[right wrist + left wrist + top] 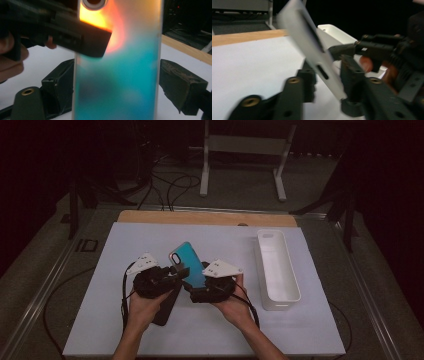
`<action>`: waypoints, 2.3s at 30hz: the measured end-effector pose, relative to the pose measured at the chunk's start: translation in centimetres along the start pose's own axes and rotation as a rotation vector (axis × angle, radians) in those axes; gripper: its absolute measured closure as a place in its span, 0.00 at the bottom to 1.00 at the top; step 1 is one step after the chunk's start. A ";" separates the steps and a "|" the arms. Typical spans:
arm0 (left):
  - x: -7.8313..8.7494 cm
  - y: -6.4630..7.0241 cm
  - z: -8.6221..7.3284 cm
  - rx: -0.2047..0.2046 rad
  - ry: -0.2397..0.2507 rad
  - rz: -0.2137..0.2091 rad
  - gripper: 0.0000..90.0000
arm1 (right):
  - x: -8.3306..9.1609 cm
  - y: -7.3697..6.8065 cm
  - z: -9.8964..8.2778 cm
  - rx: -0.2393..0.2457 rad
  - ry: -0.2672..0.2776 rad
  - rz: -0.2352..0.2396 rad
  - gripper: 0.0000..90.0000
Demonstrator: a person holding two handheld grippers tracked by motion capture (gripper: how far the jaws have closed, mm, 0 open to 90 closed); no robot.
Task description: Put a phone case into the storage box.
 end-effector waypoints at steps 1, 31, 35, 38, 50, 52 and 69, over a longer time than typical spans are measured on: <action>0.0 0.0 0.0 0.000 0.000 0.000 0.83 | 0.0 0.0 0.0 0.000 0.000 0.000 0.19; 0.1 0.9 0.4 -0.102 0.018 0.031 0.91 | 1.4 1.6 -0.2 -0.066 0.018 0.072 0.18; 0.0 0.9 0.3 -0.107 0.017 0.027 0.91 | 1.8 2.3 0.0 -0.090 0.027 0.080 0.15; -0.1 0.9 0.2 -0.111 0.012 0.027 0.91 | 2.1 2.7 0.5 -0.104 0.031 0.083 0.12; -0.5 0.9 -0.4 -0.127 -0.015 0.035 0.91 | 1.7 3.2 1.9 -0.149 0.057 0.117 0.11; -0.5 0.9 -0.5 -0.129 -0.018 0.035 0.91 | 1.5 3.2 2.0 -0.152 0.067 0.120 0.11; -1.2 1.5 -1.4 -0.126 -0.042 0.014 0.91 | -0.5 3.1 3.1 -0.183 0.075 0.169 0.11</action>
Point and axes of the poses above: each handheld gripper's, and its own axes: x roughly backward along the jaws, z roughly out of its top, y roughly to its right, the point moved 3 cm from there along -x, roughly forward along the jaws, and after that the axes turned 13 degrees about y, right-handed, at the moved point
